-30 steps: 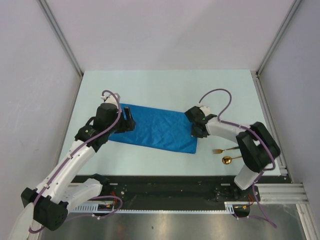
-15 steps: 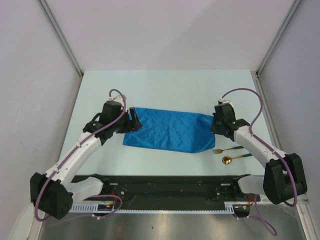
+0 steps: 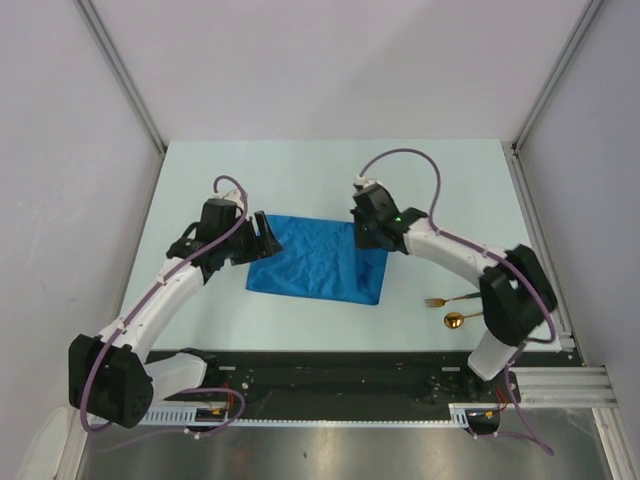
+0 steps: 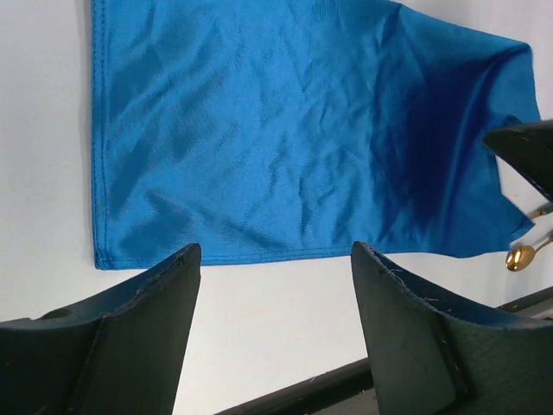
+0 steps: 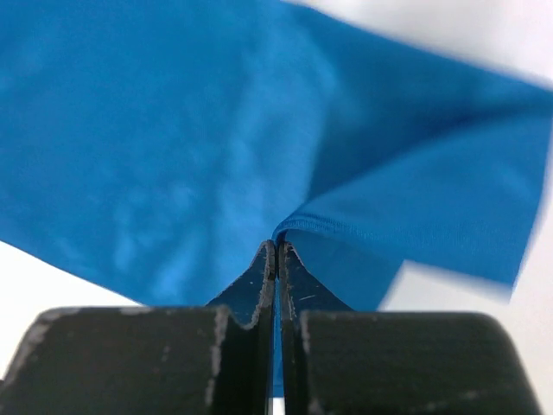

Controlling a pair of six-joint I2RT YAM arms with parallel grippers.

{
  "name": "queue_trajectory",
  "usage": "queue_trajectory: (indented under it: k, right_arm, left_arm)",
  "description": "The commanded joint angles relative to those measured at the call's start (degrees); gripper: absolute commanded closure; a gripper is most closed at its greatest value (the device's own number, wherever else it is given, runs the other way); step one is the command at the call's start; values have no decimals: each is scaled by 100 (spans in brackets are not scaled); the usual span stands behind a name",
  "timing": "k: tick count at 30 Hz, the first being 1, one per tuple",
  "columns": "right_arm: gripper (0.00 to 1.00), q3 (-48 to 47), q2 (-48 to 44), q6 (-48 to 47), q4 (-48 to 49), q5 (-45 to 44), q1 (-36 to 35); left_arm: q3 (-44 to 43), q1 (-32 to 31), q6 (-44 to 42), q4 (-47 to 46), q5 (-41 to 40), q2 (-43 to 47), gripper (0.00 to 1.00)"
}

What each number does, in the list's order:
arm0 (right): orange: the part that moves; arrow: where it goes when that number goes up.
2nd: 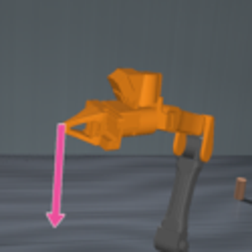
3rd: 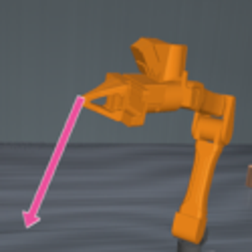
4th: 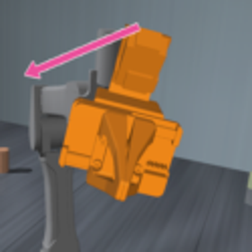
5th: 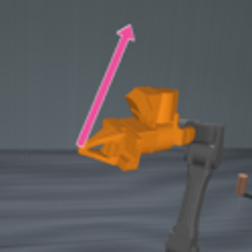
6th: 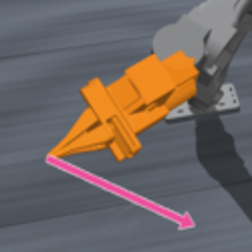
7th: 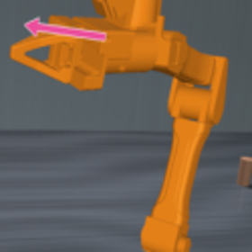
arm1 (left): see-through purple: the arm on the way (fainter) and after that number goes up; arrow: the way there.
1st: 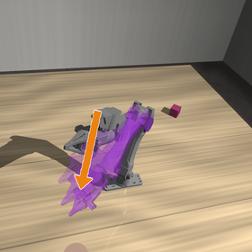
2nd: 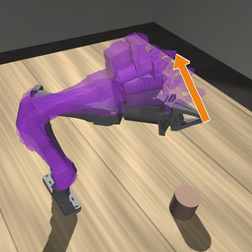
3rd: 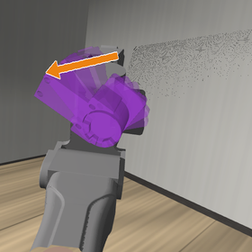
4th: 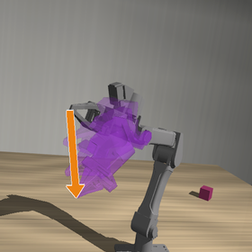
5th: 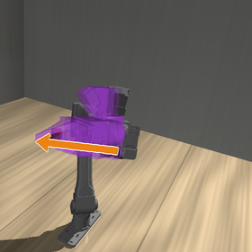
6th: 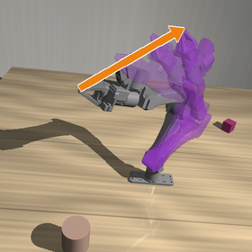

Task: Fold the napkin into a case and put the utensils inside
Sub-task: Fold the rectangle-folded napkin at the center of the board.

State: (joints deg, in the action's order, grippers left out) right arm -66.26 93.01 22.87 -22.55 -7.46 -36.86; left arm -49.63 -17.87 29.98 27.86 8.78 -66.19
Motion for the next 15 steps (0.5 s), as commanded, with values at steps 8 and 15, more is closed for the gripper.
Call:
queue_trajectory:
  k: [8,15]
  right_arm:
    - [100,-3172,2484,86,-215,500,-945]
    - [100,-4140,3293,129,-347,922,-1183]
  left_arm:
    - [410,696,-124,-70,362,449,25]
    - [506,1110,-115,-35,458,397,27]
